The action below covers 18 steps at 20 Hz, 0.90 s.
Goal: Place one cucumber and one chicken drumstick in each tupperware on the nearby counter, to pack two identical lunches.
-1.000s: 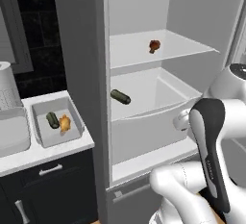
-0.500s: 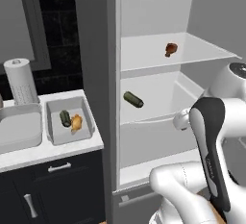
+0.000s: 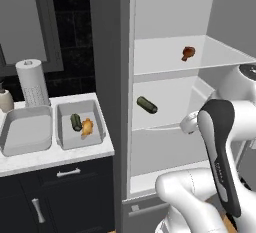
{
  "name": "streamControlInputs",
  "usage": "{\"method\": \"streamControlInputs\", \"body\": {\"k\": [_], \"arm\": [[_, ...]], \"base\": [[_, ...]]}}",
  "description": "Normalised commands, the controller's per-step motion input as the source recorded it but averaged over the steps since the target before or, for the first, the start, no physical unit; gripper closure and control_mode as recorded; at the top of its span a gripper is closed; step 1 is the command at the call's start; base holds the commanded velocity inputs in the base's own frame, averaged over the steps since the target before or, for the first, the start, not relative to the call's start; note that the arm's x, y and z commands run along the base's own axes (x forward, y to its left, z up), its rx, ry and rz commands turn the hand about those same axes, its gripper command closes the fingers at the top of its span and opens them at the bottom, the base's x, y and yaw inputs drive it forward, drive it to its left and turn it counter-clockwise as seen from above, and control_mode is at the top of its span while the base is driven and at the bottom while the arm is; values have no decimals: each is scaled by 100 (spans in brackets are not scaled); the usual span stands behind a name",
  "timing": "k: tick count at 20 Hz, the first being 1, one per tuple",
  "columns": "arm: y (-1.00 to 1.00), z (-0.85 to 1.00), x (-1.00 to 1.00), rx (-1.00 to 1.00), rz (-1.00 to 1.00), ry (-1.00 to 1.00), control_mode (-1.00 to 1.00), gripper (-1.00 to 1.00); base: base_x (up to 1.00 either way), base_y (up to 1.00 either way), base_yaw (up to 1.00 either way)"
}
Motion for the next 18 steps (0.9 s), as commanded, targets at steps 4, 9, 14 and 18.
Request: {"method": "streamControlInputs", "body": {"k": [4,9,14,18], "arm": [[-4,24,48,0,18,-16,-100,-100],[0,4,91,0,17,-12,-100,-100],[11,-43,100,0,3,0,-100,-100],[30,-66,97,0,-1,0,-100,-100]], "base": [[0,0,0],[0,0,0],[0,0,0],[0,0,0]]}}
